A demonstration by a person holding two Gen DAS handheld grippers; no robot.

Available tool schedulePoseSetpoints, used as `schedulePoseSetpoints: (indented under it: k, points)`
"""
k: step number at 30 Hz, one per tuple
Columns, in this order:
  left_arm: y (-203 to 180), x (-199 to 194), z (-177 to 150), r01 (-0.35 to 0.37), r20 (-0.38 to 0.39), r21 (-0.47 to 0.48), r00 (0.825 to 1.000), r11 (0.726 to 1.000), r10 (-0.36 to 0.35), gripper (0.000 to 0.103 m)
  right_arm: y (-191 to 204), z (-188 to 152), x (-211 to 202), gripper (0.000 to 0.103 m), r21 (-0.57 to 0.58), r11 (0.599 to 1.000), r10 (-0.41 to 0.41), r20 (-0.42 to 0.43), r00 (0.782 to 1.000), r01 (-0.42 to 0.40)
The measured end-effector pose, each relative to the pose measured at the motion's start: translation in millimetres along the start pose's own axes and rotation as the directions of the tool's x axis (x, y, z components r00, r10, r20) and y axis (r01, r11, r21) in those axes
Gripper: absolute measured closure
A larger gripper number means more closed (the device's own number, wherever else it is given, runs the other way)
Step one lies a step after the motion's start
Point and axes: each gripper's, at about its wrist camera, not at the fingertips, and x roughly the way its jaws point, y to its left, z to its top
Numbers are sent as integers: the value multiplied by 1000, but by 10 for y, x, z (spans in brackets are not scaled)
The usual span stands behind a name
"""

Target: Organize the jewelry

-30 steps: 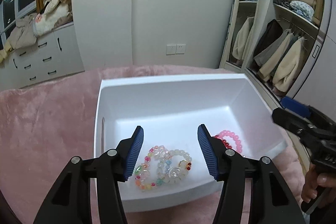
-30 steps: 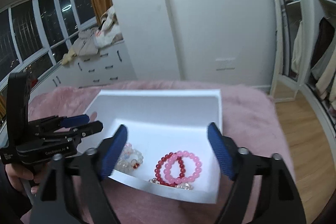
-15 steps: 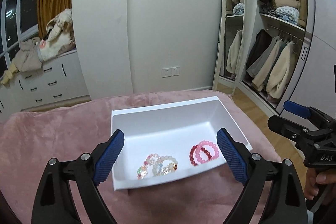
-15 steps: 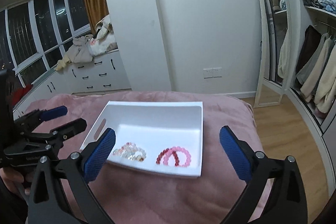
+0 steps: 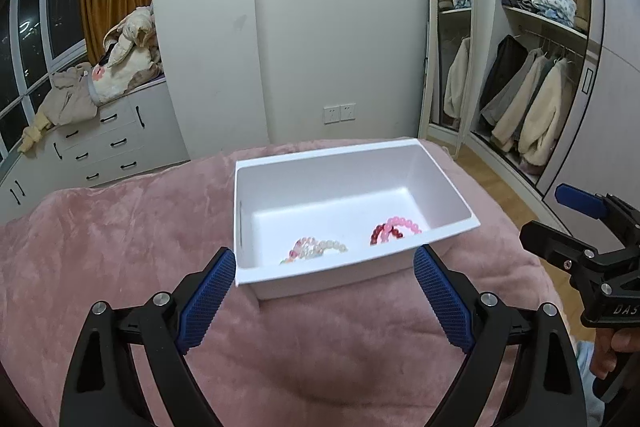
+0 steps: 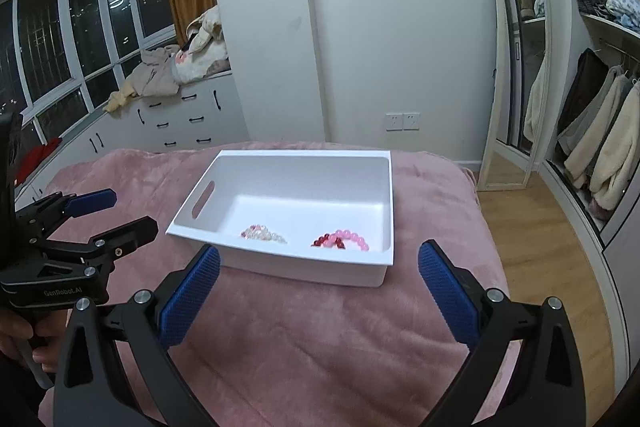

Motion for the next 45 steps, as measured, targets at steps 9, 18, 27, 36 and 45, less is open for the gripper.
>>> schedulePoseSetpoints:
  k: [9,18,27,36,45]
  points:
    - [-17,-43,-194,-19,-26,-6,999,1000,18,11,20,-161,-80,5,0,1000,-1,-33,999,1]
    - [-66,-15,-302,-19,-47,1,999,1000,19,11,-19,-220,-110,5,24,1000,-2,-41,999,3]
    - [-105,17,-353,-18,-51,0,999,1000,18,10,-48,-227,-107,5,37,999,1,-45,999,1]
    - [-147,165,-425,-30,-77,-5,997,1000,29,9,-88,-290,-78,5,59,998,4,-51,999,-1]
    - [-131,183,-424,-51,-66,5,997,999,51,9,-82,-297,-56,5,55,998,12,-51,999,-9]
